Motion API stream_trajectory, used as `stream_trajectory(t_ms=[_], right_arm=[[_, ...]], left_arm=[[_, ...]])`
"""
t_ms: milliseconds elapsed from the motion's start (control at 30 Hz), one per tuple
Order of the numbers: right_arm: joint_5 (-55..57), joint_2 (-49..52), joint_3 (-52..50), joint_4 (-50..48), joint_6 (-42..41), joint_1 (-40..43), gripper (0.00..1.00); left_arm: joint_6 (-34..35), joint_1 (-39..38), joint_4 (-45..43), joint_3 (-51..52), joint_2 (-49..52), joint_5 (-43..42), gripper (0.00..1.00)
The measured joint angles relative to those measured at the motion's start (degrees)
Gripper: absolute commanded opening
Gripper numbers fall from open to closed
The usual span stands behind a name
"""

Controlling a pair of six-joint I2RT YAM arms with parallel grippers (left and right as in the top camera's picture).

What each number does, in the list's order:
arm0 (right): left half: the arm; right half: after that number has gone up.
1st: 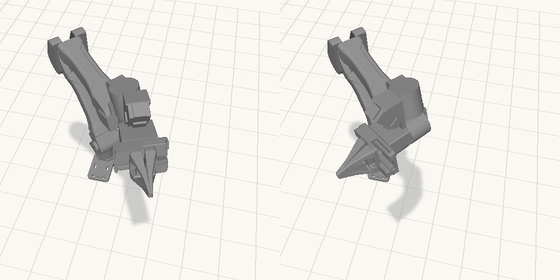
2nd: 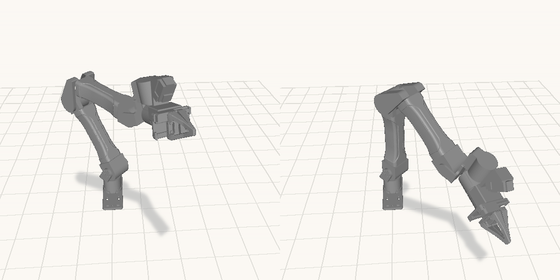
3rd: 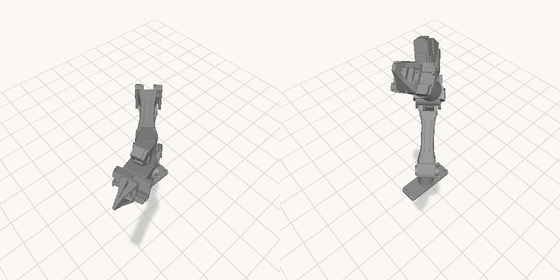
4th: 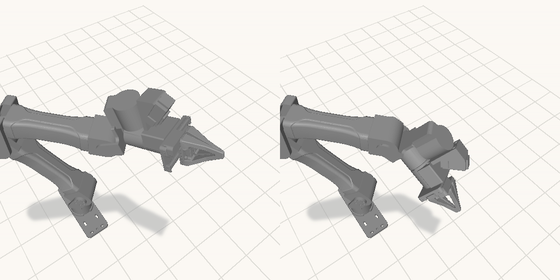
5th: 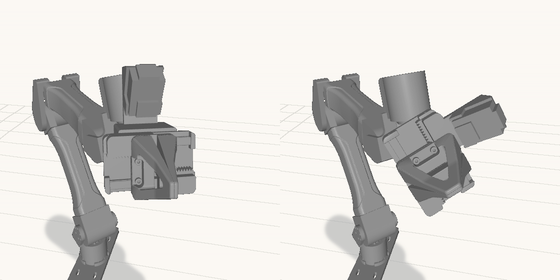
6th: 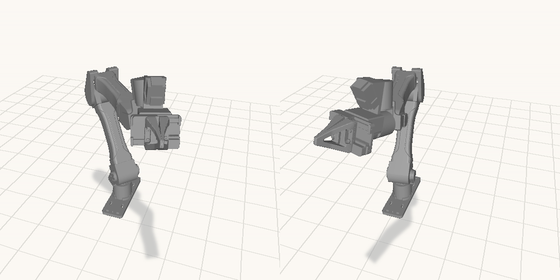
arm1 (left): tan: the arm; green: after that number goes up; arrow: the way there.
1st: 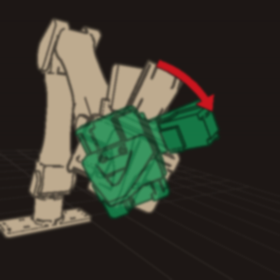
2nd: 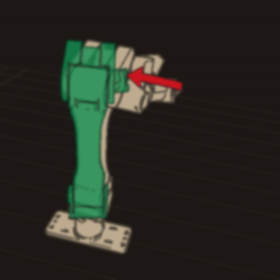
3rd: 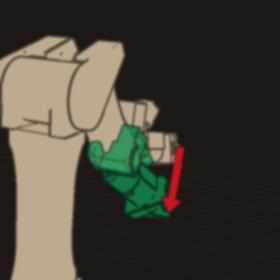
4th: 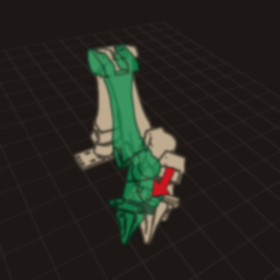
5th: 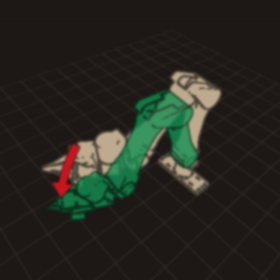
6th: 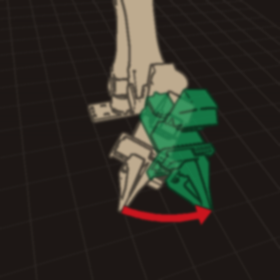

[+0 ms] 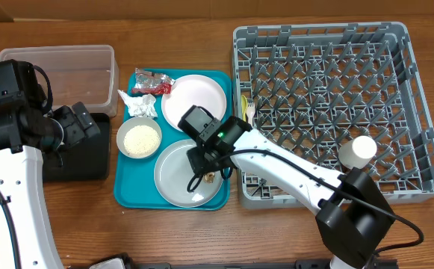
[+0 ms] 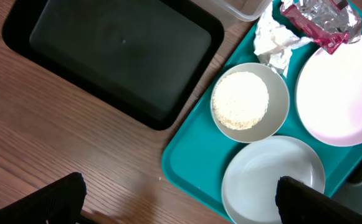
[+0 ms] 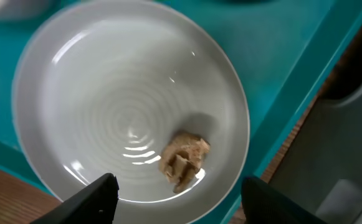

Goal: Sort waste into correct bins and load items into the dishwasher rack
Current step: 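Grasp the grey plate's edge with the left gripper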

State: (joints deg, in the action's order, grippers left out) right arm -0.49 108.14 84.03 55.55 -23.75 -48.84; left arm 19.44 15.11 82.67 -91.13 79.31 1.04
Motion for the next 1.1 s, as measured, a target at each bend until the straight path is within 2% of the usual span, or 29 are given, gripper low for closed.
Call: stream_trajectory(t_ms=[200, 267, 333, 533, 600, 767, 833, 900, 967, 1000, 1100], right_arm=[[-0.09, -6.03, 2.67, 0.04, -0.02, 0.17, 0.69], [-0.20, -9.51, 2.71, 0.20, -0.02, 0.79, 0.71], [-0.13, -13.94, 3.08, 0.20, -0.02, 2.43, 0.72], [-0.11, -23.89, 3.43, 1.60, -0.20, 9.25, 0.76], [-0.07, -26.69, 3.52, 2.84, -0.22, 12.11, 0.76], [-0.09, -29.83, 3.58, 6.67, -0.22, 18.10, 0.80], [-0.20, -29.88, 3.69, 8.68, -0.24, 20.00, 0.80], [-0.44, -29.88, 3.69, 9.70, -0.24, 21.03, 0.79], [-0.59, -29.88, 3.69, 10.19, -0.24, 21.81, 0.80], [-0.66, -29.88, 3.69, 10.01, -0.24, 22.18, 0.79], [-0.81, -29.88, 3.69, 10.03, -0.22, 22.18, 0.79]], left_arm=[[1.66, 0.00, -0.52, 0.00, 0.00, -7.93, 0.99], [1.14, -0.11, -1.49, 0.00, 0.00, -11.19, 0.89], [-1.92, -1.01, -1.60, 0.02, 0.04, -15.54, 0.92], [-6.49, -10.84, 2.64, 0.28, 0.50, -16.37, 0.84], [-7.23, -15.74, 2.84, 2.27, 0.48, -14.47, 1.00], [-7.85, -25.16, -2.14, 11.32, 1.70, -9.25, 1.00], [-7.41, -25.59, -4.37, 14.97, 2.03, -8.04, 0.89], [-6.34, -25.57, -6.23, 18.93, 2.16, -7.61, 0.73], [-5.49, -25.59, -8.07, 22.93, 2.73, -7.72, 0.64], [-4.59, -25.64, -9.92, 26.45, 3.54, -7.98, 0.64], [-2.38, -25.64, -14.80, 31.65, 4.31, -8.07, 0.54]])
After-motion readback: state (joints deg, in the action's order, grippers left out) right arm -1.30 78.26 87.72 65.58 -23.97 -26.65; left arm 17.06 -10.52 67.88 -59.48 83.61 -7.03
